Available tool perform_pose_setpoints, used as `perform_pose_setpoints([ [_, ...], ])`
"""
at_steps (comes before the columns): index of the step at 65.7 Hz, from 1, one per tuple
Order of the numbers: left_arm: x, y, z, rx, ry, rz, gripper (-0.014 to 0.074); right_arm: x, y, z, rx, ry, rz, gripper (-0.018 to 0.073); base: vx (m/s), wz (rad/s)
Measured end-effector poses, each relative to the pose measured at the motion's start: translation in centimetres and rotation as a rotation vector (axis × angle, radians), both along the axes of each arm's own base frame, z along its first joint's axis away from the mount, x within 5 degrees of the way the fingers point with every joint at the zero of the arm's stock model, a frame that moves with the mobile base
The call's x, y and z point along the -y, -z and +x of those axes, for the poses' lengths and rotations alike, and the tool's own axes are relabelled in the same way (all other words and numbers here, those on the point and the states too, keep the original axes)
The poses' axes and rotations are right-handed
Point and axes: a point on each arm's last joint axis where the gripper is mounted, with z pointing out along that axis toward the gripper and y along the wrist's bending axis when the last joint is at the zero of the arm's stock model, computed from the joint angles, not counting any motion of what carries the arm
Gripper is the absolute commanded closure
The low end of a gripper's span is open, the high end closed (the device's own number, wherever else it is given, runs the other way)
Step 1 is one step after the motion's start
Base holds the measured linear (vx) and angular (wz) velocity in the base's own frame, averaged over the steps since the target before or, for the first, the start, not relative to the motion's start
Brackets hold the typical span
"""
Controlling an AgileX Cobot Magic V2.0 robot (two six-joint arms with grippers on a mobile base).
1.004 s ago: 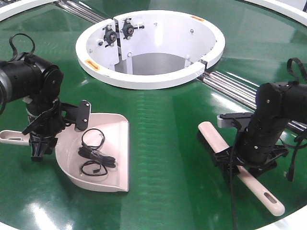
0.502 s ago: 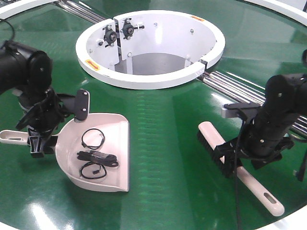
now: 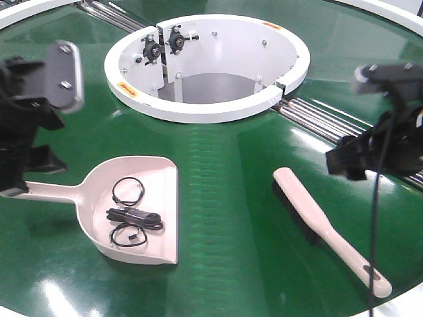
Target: Clean and inspect green conveyor with broom and dustpan
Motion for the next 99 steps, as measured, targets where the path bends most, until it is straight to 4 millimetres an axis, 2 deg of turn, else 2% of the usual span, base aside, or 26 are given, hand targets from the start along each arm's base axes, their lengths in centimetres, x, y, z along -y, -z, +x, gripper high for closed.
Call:
perform_pose_setpoints([
  [10, -0.7, -4.0, -4.1, 0.093, -0.178, -0.201, 0.0201, 0.6, -3.9, -3.1, 0.192, -0.012, 0.026, 0.0048, 0.00, 0.00],
  [18, -1.3, -6.7, -6.3, 0.227, -0.317, -0.376, 0.0233, 1.2, -6.2, -6.0, 0.309, -0.027, 0.033, 0.0048, 0.00, 0.00],
  [23, -1.8, -7.8, -7.6, 0.287, -0.402, -0.491, 0.0253, 1.6, -7.5, -7.9, 0.376, -0.028, 0.044, 0.0048, 0.00, 0.00],
  [29, -2.2, -7.8, -9.1, 0.315, -0.485, -0.598, 0.0274, 2.0, -8.6, -9.9, 0.457, -0.027, 0.058, 0.0048, 0.00, 0.00],
  [37, -2.9, -5.8, -10.6, 0.369, -0.518, -0.640, 0.0291, 2.4, -8.0, -12.3, 0.565, -0.020, 0.080, 0.0048, 0.00, 0.00],
  [44, -3.4, -2.9, -11.9, 0.425, -0.521, -0.673, 0.0294, 2.8, -5.4, -13.9, 0.633, -0.013, 0.092, 0.0048, 0.00, 0.00],
  [57, -4.3, 3.9, -14.3, 0.459, -0.602, -0.798, 0.0294, 2.9, 0.0, -16.9, 0.766, -0.075, 0.120, 0.0053, 0.00, 0.00],
  [64, -4.6, 7.3, -15.1, 0.435, -0.647, -0.827, 0.0294, 3.2, 2.6, -18.1, 0.835, -0.087, 0.130, 0.0055, 0.00, 0.00],
  [70, -4.7, 9.9, -15.3, 0.400, -0.670, -0.808, 0.0294, 3.4, 4.1, -18.7, 0.928, -0.080, 0.149, 0.0055, 0.00, 0.00],
  [77, -4.7, 11.8, -15.3, 0.389, -0.686, -0.817, 0.0302, 3.5, 5.5, -19.0, 0.982, -0.075, 0.161, 0.0067, 0.00, 0.00],
  [84, -4.7, 11.7, -15.1, 0.427, -0.685, -0.862, 0.0388, 3.5, 6.8, -18.8, 0.959, -0.076, 0.154, 0.0160, 0.00, 0.00],
  [92, -4.7, 11.5, -15.1, 0.444, -0.681, -0.875, 0.0607, 3.4, 7.4, -18.7, 0.943, -0.077, 0.150, 0.0421, 0.00, 0.00],
  [96, -4.7, 11.5, -15.1, 0.444, -0.680, -0.876, 0.0605, 3.4, 7.4, -18.7, 0.944, -0.077, 0.150, 0.0578, 0.00, 0.00],
  [99, -4.7, 11.5, -15.1, 0.446, -0.680, -0.877, 0.0605, 3.4, 7.4, -18.7, 0.944, -0.077, 0.150, 0.0573, 0.00, 0.00],
])
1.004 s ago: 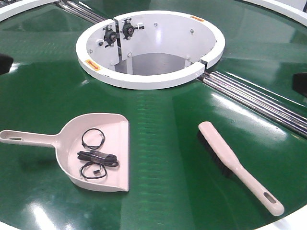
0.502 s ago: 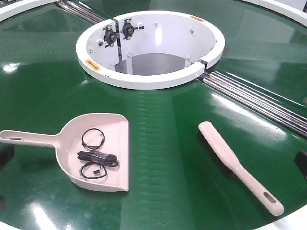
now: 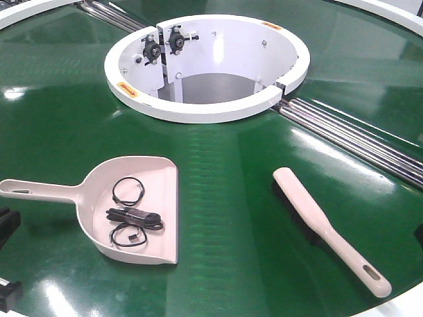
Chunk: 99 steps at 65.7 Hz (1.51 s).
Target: Clean and inspect green conveyor with broom and dustpan
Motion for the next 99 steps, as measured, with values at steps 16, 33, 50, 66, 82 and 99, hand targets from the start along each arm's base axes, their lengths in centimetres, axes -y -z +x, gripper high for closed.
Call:
perform_pose_setpoints([
  [16, 0.0, -0.1, 0.0, 0.007, -0.001, -0.002, 0.0604, 0.0, 0.1, 0.0, -0.006, 0.000, -0.001, 0.0568, 0.00, 0.00],
  [33, 0.0, -0.1, 0.0, 0.006, -0.001, -0.002, 0.0604, 0.0, 0.1, 0.0, -0.007, 0.000, -0.001, 0.0568, 0.00, 0.00],
  [50, 0.0, 0.1, 0.0, 0.005, -0.001, -0.002, 0.0604, 0.0, 0.1, 0.0, -0.007, 0.000, -0.001, 0.0568, 0.00, 0.00],
  [66, -0.9, 2.7, -2.2, 0.096, -0.025, -0.028, 0.0603, 0.0, 0.1, 0.0, -0.007, 0.000, -0.001, 0.0568, 0.00, 0.00],
  [82, -2.8, 6.4, -4.4, 0.251, -0.210, -0.048, 0.0603, 0.0, 0.1, 0.0, -0.007, 0.000, -0.001, 0.0568, 0.00, 0.00],
  [99, -3.2, 6.3, -5.4, 0.363, -0.252, -0.018, 0.0602, 0.0, 0.1, 0.0, -0.007, 0.000, -0.001, 0.0568, 0.00, 0.00],
])
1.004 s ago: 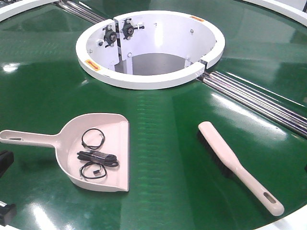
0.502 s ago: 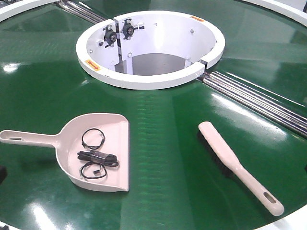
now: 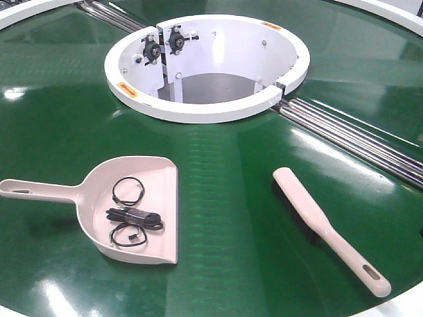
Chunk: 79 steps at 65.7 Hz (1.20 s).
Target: Clean and inspect green conveyor with broom and dustpan
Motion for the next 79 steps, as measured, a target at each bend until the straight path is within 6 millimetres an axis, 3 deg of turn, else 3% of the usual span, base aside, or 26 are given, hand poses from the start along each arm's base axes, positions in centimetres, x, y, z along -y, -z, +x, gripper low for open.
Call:
perform_pose_setpoints([
  [17, 0.21, 0.01, -0.02, -0.007, 0.041, -0.094, 0.0602, 0.00, 0.01, 0.00, -0.001, 0.000, 0.000, 0.0568, 0.00, 0.00],
  [79, 0.39, 0.08, -0.04, -0.017, 0.075, -0.098, 0.0602, 0.00, 0.01, 0.00, -0.001, 0.000, 0.000, 0.0568, 0.00, 0.00],
])
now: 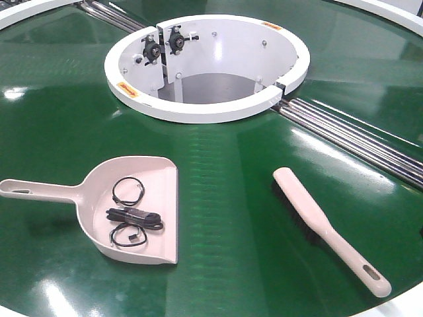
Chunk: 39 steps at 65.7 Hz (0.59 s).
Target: Clean and inspect green conveyor with broom and dustpan
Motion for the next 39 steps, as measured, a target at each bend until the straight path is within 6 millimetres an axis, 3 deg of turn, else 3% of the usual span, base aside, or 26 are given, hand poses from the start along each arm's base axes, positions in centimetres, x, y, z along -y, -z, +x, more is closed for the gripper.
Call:
perform_pose_setpoints([
  [12, 0.0, 0.0, 0.0, 0.000, 0.000, 0.000, 0.0602, 0.1, 0.0, 0.0, 0.007, 0.016, -0.024, 0.0568, 0.00, 0.00],
  [26, 0.0, 0.0, 0.0, 0.000, 0.000, 0.000, 0.0602, 1.5, 0.3, 0.3, 0.000, 0.223, -0.009, 0.0568, 0.00, 0.00],
  [39, 0.0, 0.0, 0.0, 0.000, 0.000, 0.000, 0.0602, 1.7, 4.2, 0.1, 0.073, 0.253, -0.057, 0.0568, 0.00, 0.00],
])
